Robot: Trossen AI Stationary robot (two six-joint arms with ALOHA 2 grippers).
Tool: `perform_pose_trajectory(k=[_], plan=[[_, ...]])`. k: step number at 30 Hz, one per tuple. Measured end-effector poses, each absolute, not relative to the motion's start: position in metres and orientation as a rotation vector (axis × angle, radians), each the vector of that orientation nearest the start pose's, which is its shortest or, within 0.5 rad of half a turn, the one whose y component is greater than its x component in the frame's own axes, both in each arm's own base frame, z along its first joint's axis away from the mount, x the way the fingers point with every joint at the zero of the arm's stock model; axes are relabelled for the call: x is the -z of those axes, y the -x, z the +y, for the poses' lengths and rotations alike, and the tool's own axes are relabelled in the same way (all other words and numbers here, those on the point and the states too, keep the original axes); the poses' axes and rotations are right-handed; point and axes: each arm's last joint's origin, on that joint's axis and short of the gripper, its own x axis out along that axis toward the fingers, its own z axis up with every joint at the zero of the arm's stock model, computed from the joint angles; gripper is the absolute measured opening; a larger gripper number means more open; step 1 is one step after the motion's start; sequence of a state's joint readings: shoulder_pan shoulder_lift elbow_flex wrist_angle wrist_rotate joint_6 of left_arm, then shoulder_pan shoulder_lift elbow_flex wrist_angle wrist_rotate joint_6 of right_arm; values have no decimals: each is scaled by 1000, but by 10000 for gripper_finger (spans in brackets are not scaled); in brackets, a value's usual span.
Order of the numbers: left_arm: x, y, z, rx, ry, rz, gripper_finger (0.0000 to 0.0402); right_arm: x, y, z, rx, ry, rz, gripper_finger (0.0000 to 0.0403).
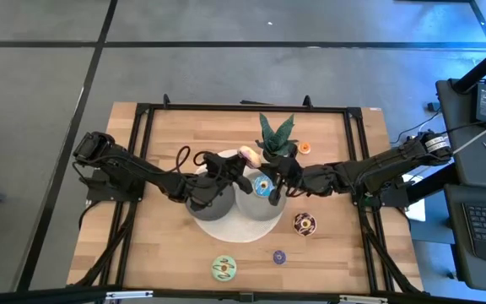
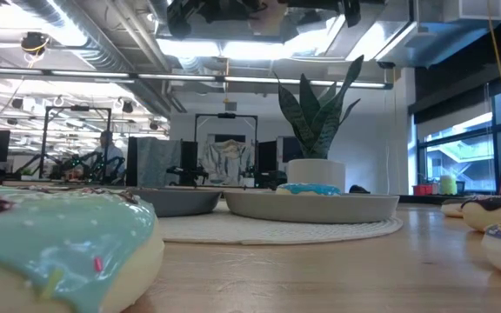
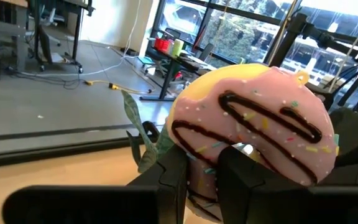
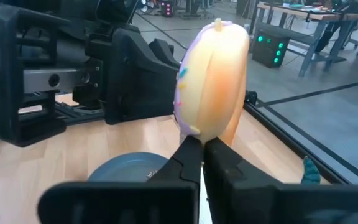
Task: Pick & Place donuts
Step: Put the big light violet doughnut on the light gray plate
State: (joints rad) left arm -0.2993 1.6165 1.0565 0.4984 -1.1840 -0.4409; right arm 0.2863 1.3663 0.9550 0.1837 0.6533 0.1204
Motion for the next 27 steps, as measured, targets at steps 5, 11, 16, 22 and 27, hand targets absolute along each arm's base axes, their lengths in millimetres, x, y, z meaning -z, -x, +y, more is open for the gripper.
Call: perform_pose_trajectory(k=[5, 11, 16, 22, 27], plan=[[-283, -343, -78, -842, 305, -109, 71, -298, -296, 69, 376, -15, 183, 14], [-289, -336, -87, -845, 292, -113, 135, -299, -296, 69, 389, -20, 178, 9], [-302, -322, -101, -863, 221, -101, 195, -304, -291, 67, 409, -36, 164, 8], [-319, -304, -118, -811, 172, -90, 229, -301, -274, 58, 335, -229, 304, 8], [-330, -292, -126, -803, 160, -92, 232, -280, -266, 50, 129, -488, 619, 8]])
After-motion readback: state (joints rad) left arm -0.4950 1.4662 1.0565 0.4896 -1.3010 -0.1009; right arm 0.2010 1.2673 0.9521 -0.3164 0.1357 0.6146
